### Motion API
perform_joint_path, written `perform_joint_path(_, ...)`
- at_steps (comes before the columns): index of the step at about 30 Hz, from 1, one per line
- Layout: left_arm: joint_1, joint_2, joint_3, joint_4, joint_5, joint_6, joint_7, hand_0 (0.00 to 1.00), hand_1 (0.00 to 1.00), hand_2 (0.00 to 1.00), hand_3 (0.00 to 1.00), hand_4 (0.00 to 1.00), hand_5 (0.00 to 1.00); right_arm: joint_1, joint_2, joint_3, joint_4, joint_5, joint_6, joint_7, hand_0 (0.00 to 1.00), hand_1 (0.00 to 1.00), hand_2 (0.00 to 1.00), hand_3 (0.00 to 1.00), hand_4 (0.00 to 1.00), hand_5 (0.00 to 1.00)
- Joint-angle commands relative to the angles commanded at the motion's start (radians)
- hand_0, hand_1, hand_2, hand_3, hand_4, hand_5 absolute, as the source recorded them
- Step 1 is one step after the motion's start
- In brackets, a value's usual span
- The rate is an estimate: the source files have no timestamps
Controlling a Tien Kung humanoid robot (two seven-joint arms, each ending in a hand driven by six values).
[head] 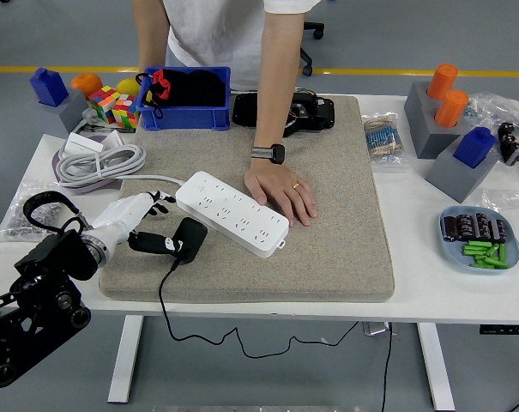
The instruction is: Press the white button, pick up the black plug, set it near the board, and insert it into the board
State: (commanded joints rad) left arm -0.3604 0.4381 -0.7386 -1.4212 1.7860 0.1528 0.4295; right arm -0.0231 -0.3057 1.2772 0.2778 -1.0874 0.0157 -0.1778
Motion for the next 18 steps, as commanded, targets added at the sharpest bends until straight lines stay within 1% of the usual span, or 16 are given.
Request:
perform_joint_path(1,0.003,-0.001,0.001,-0.001,0.007,0.006,0.002,0.774,0.836,0.843,0.892,0.998,0.496,0.000,-0.001,-0.001,0.000,0.000,0.000,0.000,0.664,0.668,0.632,0.615,0.691,0.479)
perform_joint_path(3,0.011,-0.005,0.005,-0.005,0.022,0.025,0.004,0.774,0.836,0.843,0.892,0.998,0.496,0.002,-0.003,-0.004,0.000,0.002,-0.001,0.000,0.664,0.668,0.632,0.615,0.691,0.479)
perform_joint_path(6,0.018,-0.014,0.011,-0.013,0.053,0.060,0.022,0.774,0.836,0.843,0.892,0.998,0.496,0.004,-0.006,-0.013,0.000,0.004,0.000,0.000,0.664,0.668,0.632,0.615,0.691,0.479)
perform_joint_path(7,0.018,-0.017,0.014,-0.014,0.062,0.068,0.029,0.729,0.778,0.780,0.861,0.998,0.517,0.004,-0.006,-0.016,0.000,0.005,0.000,0.000,0.664,0.668,0.632,0.615,0.691,0.479)
perform_joint_path(12,0.024,-0.027,0.028,-0.024,0.068,0.077,0.064,0.729,0.778,0.780,0.861,0.998,0.517,0.010,-0.010,-0.031,0.003,0.009,0.000,0.001,0.664,0.668,0.632,0.615,0.691,0.479)
perform_joint_path(13,0.026,-0.031,0.032,-0.026,0.067,0.081,0.061,0.707,0.757,0.761,0.854,0.998,0.548,0.011,-0.011,-0.038,0.004,0.011,0.000,0.001,0.664,0.668,0.632,0.614,0.691,0.479)
perform_joint_path(15,0.027,-0.035,0.037,-0.025,0.070,0.090,0.060,0.707,0.757,0.761,0.854,0.998,0.548,0.015,-0.013,-0.047,0.004,0.013,0.000,0.000,0.664,0.668,0.632,0.614,0.691,0.479)
perform_joint_path(17,0.030,-0.040,0.041,-0.024,0.070,0.110,0.054,0.707,0.757,0.761,0.854,0.998,0.548,0.017,-0.015,-0.052,0.004,0.015,0.000,0.001,0.664,0.668,0.632,0.614,0.691,0.479)
perform_joint_path(18,0.034,-0.043,0.044,-0.024,0.074,0.128,0.050,0.707,0.757,0.761,0.854,0.998,0.548,0.017,-0.016,-0.054,0.005,0.015,0.000,0.001,0.664,0.668,0.632,0.614,0.691,0.479)
